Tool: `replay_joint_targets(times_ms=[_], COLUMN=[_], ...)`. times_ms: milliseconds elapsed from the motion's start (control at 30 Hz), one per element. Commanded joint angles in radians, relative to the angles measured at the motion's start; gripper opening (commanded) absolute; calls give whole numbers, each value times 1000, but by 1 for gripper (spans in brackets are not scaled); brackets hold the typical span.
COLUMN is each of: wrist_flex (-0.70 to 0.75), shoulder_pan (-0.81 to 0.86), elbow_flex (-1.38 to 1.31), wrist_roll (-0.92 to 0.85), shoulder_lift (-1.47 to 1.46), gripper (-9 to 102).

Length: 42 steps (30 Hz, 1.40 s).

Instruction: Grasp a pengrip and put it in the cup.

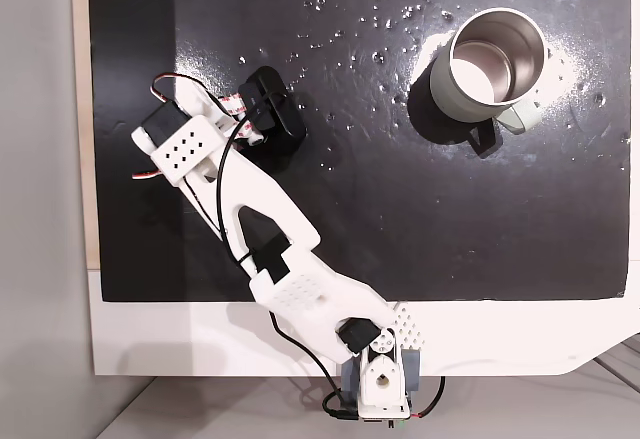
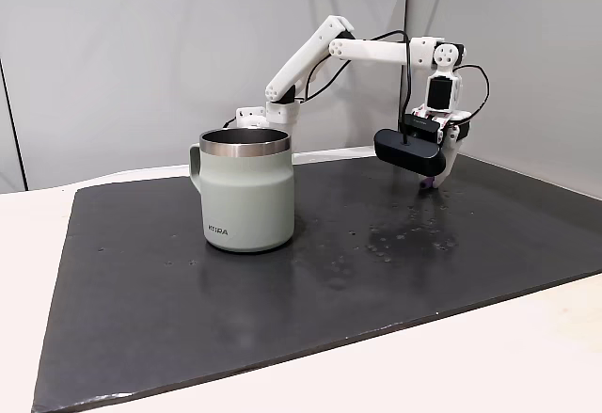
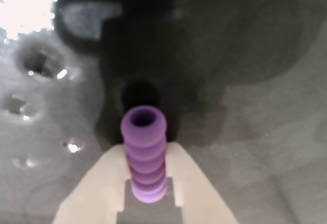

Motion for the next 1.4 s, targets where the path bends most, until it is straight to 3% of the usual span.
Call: replay_joint_targets(times_ms=[0, 267, 567, 967, 1367], wrist_flex=[23, 100, 104, 204, 143], shoulder_pan=[-2, 72, 216, 658, 1000], elbow_flex=[-48, -179, -41, -14, -15], wrist_roll=[-3, 17, 41, -106, -327], shoulder_lift=[25, 213, 535, 772, 764], gripper=[0, 0, 0, 0, 0])
